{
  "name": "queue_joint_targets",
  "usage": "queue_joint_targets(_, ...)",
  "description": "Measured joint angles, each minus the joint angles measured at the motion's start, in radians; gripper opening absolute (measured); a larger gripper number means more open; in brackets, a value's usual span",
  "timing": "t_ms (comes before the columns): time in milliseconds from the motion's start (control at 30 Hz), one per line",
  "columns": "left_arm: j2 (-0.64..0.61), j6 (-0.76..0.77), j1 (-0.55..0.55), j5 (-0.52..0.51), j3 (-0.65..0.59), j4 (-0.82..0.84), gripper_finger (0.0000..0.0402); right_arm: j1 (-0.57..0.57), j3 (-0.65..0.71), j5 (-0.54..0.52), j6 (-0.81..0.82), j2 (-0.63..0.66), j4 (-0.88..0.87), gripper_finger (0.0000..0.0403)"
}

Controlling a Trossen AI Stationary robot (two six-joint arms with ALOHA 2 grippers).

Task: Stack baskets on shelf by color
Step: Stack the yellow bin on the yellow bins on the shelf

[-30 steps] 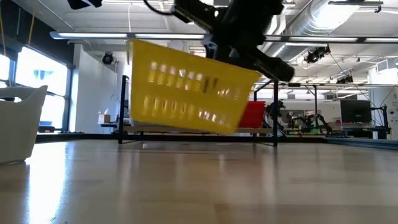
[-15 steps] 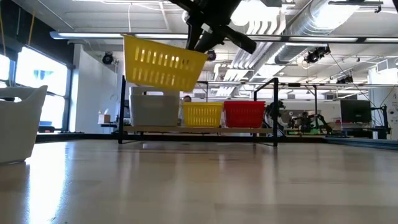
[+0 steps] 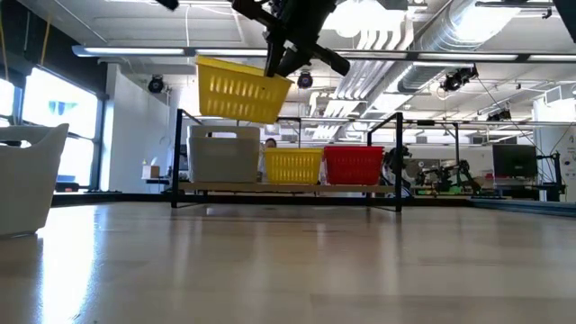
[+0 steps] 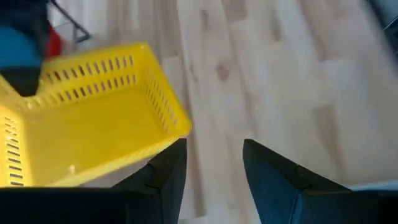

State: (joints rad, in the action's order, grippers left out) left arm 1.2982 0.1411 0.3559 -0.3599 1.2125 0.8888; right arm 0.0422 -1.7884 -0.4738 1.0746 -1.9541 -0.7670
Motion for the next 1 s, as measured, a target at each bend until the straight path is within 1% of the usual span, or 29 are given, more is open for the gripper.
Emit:
queue_joint_targets(133, 0.02, -0.049, -0.004, -0.065, 0.0, -0.006, 0.0147, -0.033, -0.037, 0.043, -0.058, 0.0, 0.004, 0.0)
queue_joint_targets(233, 0.03, -0.087, -0.004, -0.1, 0.0, 0.0, 0.0147, -0.044, -0.063, 0.088, -0.096, 0.0, -0.001, 0.0)
queue_joint_targets(333, 0.036, -0.111, -0.004, -0.121, -0.002, 0.019, 0.0147, -0.043, -0.089, 0.104, -0.129, 0.0, -0.018, 0.0)
queue_joint_targets(433, 0.034, -0.127, -0.004, -0.14, -0.001, 0.011, 0.0147, -0.043, -0.101, 0.105, -0.15, 0.0, -0.049, 0.0)
queue_joint_targets(567, 0.034, -0.125, -0.004, -0.199, -0.001, 0.006, 0.0147, -0.043, -0.103, 0.094, -0.16, 0.0, -0.069, 0.0)
queue_joint_targets(733, 0.036, -0.056, -0.004, -0.206, 0.003, -0.034, 0.0147, -0.042, -0.103, -0.012, -0.136, 0.0, -0.074, 0.0)
queue_joint_targets(800, 0.04, -0.052, -0.004, -0.206, 0.003, -0.031, 0.0147, -0.043, -0.103, -0.03, -0.133, 0.0, -0.055, 0.0)
queue_joint_targets(867, 0.041, -0.07, -0.004, -0.206, 0.003, -0.028, 0.0147, -0.048, -0.103, -0.026, -0.134, 0.0, -0.022, 0.0)
queue_joint_targets(1000, 0.041, -0.146, -0.004, -0.206, 0.003, -0.022, 0.0147, -0.061, -0.103, 0.018, -0.185, 0.0, 0.022, 0.0)
